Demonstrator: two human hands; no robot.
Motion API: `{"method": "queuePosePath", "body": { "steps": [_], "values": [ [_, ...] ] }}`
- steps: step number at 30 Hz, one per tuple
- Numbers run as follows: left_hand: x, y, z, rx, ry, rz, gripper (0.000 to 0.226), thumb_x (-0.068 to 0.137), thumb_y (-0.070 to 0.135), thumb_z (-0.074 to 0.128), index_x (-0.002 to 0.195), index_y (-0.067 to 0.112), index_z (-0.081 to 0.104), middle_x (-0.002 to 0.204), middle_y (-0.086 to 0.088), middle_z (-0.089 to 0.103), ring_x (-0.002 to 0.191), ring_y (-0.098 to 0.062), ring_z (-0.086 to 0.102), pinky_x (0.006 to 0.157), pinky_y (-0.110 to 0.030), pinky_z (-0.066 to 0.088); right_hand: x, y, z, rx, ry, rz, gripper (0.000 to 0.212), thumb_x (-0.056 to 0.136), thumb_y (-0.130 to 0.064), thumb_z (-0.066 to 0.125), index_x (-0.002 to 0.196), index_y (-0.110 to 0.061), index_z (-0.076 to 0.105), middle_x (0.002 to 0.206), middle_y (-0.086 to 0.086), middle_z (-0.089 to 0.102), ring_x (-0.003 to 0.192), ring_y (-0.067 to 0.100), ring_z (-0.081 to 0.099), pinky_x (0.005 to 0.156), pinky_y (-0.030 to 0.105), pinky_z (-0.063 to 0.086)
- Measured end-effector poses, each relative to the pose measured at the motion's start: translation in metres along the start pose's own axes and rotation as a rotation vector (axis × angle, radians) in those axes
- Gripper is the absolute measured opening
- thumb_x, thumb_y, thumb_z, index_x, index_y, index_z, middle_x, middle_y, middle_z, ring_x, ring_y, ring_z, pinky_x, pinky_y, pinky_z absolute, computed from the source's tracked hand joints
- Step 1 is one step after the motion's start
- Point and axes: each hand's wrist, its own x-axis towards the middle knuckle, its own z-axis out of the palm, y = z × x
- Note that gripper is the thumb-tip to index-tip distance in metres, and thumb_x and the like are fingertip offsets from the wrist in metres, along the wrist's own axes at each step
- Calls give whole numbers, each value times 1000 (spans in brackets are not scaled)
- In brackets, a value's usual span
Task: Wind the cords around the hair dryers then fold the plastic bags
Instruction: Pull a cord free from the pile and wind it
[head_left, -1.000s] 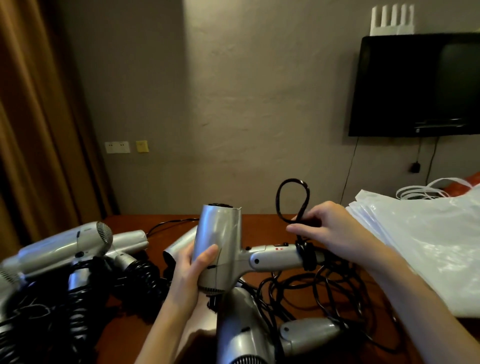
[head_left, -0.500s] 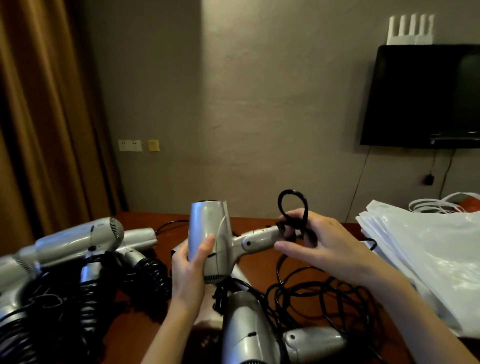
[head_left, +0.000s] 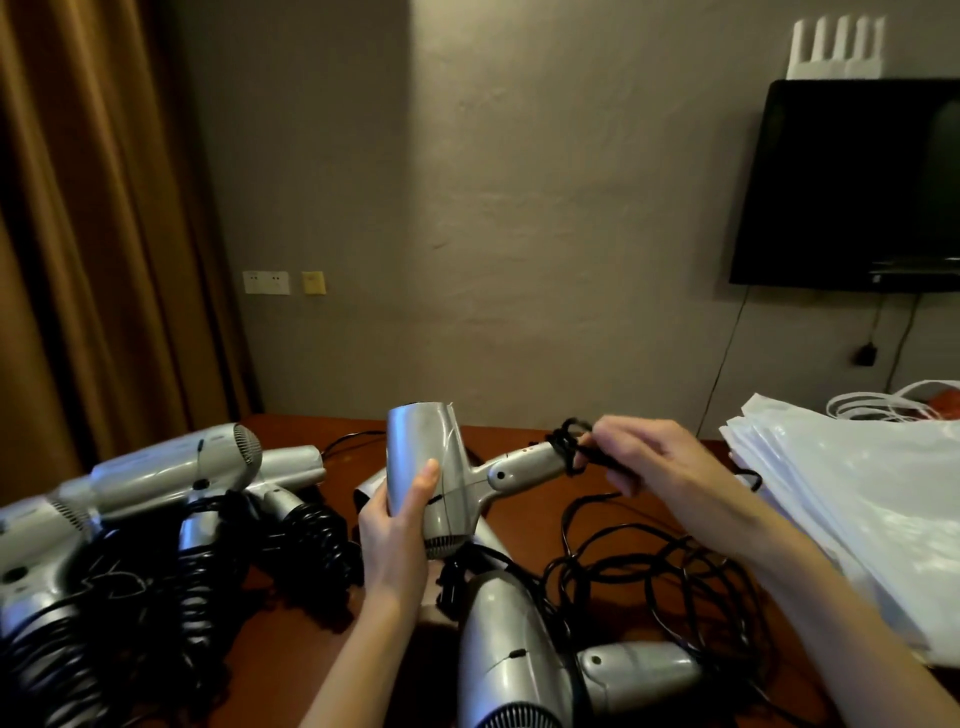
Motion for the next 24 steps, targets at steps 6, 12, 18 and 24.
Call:
{"method": "queuePosePath", "body": {
  "steps": [6,12,18,24],
  "values": [
    [0,5,0,-182,10,-89,83,55,59,77,113,1,66,102,-31,69,82,-39,66,77,-51,51,3,12,21,-259,-214,9,37,79,-52,71,104,-26,72,94,-12,70,90,2,63,80,25,50],
    [-5,10,1,-315,-154,-185,77,61,58,75,113,3,70,105,-30,67,85,-35,63,76,-41,47,0,11,16,116,-224,157,37,84,-60,53,102,-36,74,64,-12,54,62,2,52,57,14,40],
    [-9,12,3,-311,-305,-217,56,74,54,56,97,8,77,86,-16,70,67,-24,65,68,-37,45,-1,21,16,311,-168,240,29,80,-45,70,91,-20,79,54,-3,45,52,10,37,51,20,30],
    [-6,13,0,-335,-311,-246,72,64,60,66,109,3,70,83,-16,67,68,-27,62,67,-37,44,4,20,14,463,-74,280,28,64,-23,76,83,-5,66,54,-5,54,42,4,42,43,14,32]
  ]
}}
